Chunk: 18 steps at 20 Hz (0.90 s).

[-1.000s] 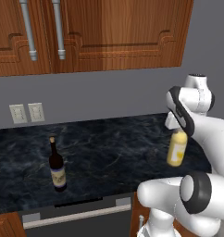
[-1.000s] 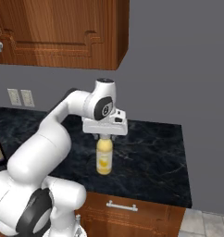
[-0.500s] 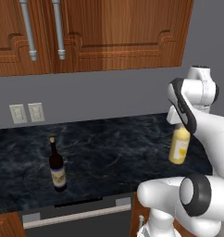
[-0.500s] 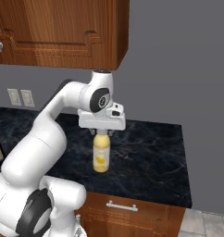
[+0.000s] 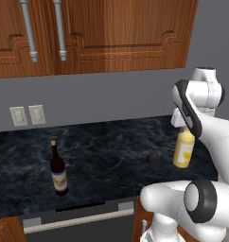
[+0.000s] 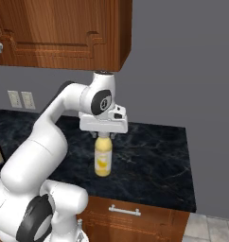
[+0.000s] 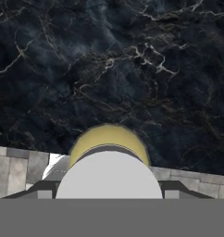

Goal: There is a wine glass and glass cup on the dining counter. Place the wine bottle next to the wine glass and the juice bottle next to the glass cup.

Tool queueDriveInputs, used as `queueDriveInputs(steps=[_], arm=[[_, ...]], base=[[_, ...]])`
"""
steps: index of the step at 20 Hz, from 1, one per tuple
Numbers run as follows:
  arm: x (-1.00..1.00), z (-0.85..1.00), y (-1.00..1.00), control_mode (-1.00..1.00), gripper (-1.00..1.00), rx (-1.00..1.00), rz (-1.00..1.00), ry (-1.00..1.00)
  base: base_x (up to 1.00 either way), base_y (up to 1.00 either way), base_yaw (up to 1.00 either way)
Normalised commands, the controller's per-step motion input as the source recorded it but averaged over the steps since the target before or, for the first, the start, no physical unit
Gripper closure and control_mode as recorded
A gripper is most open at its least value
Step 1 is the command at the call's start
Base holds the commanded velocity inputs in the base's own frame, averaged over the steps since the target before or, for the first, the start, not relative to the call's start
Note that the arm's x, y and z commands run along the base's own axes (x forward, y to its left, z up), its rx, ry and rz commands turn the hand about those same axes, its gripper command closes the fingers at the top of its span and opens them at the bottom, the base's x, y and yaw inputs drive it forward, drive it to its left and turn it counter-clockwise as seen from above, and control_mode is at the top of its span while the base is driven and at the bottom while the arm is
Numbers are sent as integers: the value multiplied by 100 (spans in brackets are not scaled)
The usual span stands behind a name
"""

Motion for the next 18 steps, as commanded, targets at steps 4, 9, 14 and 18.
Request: queueDriveInputs(steps=[4,9,14,18], arm=[[0,0,0,-100,100,0,0,0],[0,0,0,100,100,0,0,0],[0,0,0,100,100,0,0,0],[0,0,0,100,100,0,0,0]], base=[[0,0,0],[0,0,0],[-20,0,0],[-52,3,14]])
